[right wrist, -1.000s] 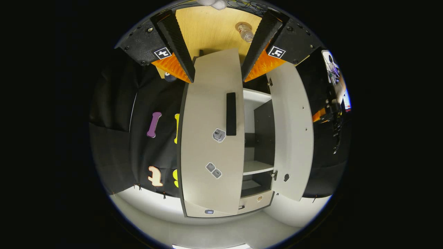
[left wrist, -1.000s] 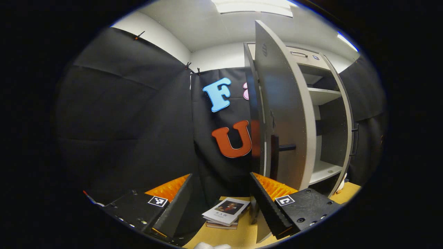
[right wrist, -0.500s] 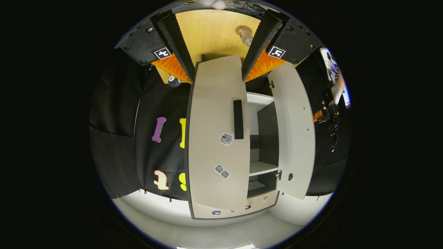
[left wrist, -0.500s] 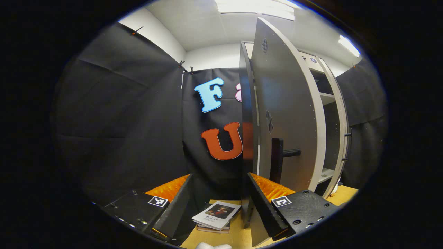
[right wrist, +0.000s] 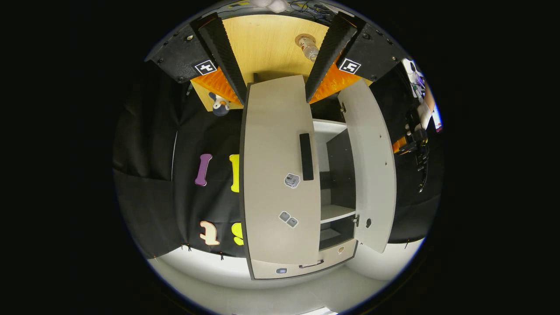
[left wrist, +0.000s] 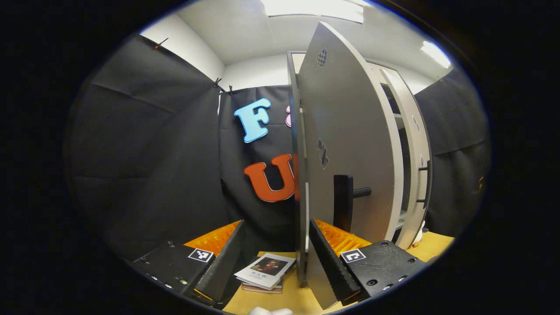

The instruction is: Grasp the bottle in the cabinet with the left hand and place it on the coaster, then close the right door with the right hand and the left door with the left hand.

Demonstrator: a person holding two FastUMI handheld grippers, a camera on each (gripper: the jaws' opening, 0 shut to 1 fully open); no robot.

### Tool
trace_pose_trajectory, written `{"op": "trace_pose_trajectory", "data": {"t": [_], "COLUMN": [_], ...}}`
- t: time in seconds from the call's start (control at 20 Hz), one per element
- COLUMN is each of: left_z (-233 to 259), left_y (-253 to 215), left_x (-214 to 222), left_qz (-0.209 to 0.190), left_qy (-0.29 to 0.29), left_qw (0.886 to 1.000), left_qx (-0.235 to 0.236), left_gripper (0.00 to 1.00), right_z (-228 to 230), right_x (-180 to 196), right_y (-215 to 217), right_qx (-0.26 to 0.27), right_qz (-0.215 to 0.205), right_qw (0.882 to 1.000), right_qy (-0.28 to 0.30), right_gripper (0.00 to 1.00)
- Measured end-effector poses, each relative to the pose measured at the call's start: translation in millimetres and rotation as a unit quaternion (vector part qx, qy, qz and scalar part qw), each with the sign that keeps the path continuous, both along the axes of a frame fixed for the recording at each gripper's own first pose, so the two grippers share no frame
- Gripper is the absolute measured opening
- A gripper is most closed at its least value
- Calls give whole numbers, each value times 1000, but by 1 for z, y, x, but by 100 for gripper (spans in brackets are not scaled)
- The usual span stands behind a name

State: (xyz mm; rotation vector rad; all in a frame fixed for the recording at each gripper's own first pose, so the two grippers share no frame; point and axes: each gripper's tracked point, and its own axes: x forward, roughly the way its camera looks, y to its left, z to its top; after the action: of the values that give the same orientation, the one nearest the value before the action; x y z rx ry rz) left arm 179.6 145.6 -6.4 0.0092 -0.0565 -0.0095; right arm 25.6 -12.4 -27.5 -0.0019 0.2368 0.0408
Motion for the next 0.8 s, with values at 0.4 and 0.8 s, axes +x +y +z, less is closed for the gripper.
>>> {"op": "trace_pose_trajectory", "data": {"t": [0.4,0.8], "left_z": [3,-9], "left_y": [-66,-100], "left_x": [14,30], "left_qz": [-52,-48], "left_qy": [3,25], "left_qw": [999,998], "left_qx": [-13,-18], "left_gripper": [87,96], "right_z": [7,20], "right_x": [-8,-24], "right_y": [-8,-19], "right_qx": [-5,-12], "right_qz": [-17,-39], "right_qw": [1000,999], "right_qy": [-3,-19], "right_gripper": [83,83]}}
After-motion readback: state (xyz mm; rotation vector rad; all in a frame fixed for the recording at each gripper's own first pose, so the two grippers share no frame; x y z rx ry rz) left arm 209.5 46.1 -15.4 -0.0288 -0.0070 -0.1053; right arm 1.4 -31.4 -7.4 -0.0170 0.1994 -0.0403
